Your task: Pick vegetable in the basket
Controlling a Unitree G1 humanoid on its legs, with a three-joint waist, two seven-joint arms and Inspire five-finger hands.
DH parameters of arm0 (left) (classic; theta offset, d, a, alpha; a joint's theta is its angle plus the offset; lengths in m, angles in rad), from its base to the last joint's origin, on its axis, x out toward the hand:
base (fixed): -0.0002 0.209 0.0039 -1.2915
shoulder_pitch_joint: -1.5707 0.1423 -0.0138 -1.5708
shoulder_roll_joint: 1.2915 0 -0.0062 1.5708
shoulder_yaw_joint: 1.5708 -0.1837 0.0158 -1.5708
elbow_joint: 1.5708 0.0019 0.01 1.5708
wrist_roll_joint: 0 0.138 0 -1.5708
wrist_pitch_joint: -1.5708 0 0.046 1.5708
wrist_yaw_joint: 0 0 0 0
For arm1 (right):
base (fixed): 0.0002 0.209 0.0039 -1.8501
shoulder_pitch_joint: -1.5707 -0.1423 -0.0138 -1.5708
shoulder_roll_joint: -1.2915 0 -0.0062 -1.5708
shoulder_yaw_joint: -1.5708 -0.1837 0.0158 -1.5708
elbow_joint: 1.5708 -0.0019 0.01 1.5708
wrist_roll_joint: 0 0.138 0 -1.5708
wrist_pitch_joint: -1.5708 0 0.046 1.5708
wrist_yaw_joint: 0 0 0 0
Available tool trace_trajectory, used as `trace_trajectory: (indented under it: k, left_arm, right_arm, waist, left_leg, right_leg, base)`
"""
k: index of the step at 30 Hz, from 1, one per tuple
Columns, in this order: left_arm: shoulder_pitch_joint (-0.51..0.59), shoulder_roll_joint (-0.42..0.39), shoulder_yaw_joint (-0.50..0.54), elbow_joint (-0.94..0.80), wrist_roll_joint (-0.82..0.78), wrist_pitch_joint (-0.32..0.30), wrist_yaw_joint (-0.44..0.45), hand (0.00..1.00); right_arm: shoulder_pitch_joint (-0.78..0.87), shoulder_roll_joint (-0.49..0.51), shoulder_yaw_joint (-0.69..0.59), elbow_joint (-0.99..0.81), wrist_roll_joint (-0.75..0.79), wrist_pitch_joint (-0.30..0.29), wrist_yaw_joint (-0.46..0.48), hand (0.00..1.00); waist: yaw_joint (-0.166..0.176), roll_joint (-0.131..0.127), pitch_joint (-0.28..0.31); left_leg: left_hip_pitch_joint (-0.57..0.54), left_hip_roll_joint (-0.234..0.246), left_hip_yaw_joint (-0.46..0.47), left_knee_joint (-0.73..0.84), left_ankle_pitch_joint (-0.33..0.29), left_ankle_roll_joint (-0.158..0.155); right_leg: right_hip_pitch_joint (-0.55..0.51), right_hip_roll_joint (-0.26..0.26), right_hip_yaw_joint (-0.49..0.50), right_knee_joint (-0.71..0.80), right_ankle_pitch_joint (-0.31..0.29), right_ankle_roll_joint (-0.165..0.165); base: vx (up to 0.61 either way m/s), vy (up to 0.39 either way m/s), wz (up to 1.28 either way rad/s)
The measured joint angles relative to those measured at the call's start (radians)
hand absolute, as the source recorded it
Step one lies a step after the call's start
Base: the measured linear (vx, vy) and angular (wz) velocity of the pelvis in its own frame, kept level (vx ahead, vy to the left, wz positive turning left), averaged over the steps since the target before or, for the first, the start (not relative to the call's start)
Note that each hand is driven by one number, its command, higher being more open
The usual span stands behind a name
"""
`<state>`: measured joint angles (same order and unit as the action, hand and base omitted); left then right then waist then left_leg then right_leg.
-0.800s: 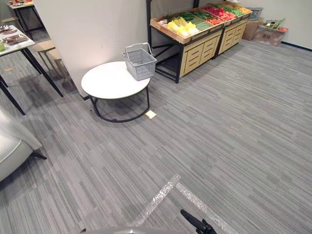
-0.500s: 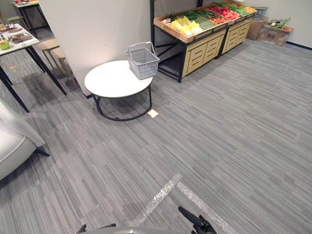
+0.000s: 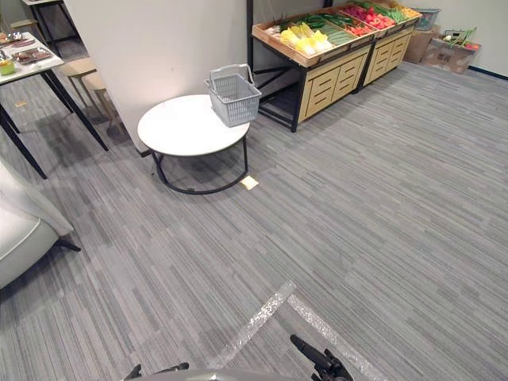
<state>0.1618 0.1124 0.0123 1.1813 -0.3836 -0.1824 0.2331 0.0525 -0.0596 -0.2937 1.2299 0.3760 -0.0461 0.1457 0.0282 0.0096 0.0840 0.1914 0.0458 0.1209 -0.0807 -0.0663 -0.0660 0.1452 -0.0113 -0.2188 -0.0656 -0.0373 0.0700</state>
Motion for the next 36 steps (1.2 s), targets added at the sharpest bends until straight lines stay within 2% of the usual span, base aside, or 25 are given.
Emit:
trace_trajectory:
  k: [5, 20, 26, 36]
  left_arm:
    - [-0.002, 0.005, 0.000, 0.000, 0.000, 0.001, 0.000, 1.00]
    - [-0.006, 0.006, 0.000, 0.003, -0.001, 0.015, -0.003, 1.00]
    - [-0.009, 0.007, -0.001, 0.011, -0.002, 0.016, -0.004, 1.00]
    - [-0.016, 0.011, -0.001, 0.012, -0.008, 0.032, 0.001, 1.00]
  right_arm:
    - [-0.001, 0.005, -0.001, 0.000, 0.000, -0.003, 0.002, 1.00]
    - [-0.001, 0.005, -0.003, 0.002, 0.001, -0.004, 0.004, 1.00]
    - [0.000, 0.006, 0.000, 0.002, 0.003, -0.012, 0.004, 1.00]
    - [0.003, 0.009, 0.000, 0.002, 0.057, -0.031, 0.002, 1.00]
  waist:
    - [0.000, -0.007, 0.004]
    - [0.000, -0.008, 0.006]
    - [0.001, -0.008, 0.006]
    - [0.000, -0.011, 0.020]
  left_leg:
    - [0.002, 0.000, 0.002, 0.000, -0.001, -0.001]
    - [0.004, 0.000, 0.005, 0.014, -0.005, -0.006]
    - [0.001, -0.001, 0.008, 0.014, -0.005, -0.006]
    - [0.003, 0.000, 0.010, 0.015, -0.005, -0.006]
  right_leg:
    - [0.001, -0.001, 0.000, 0.000, 0.000, 0.000]
    - [0.012, -0.001, 0.003, -0.001, 0.000, 0.000]
    - [0.013, 0.001, 0.003, -0.015, 0.007, -0.011]
    - [0.013, 0.002, 0.003, -0.014, 0.008, -0.016]
  base:
    - [0.00, 0.000, 0.00]
    - [-0.02, -0.010, 0.00]
    - [0.00, 0.000, 0.00]
    - [0.00, 0.000, 0.00]
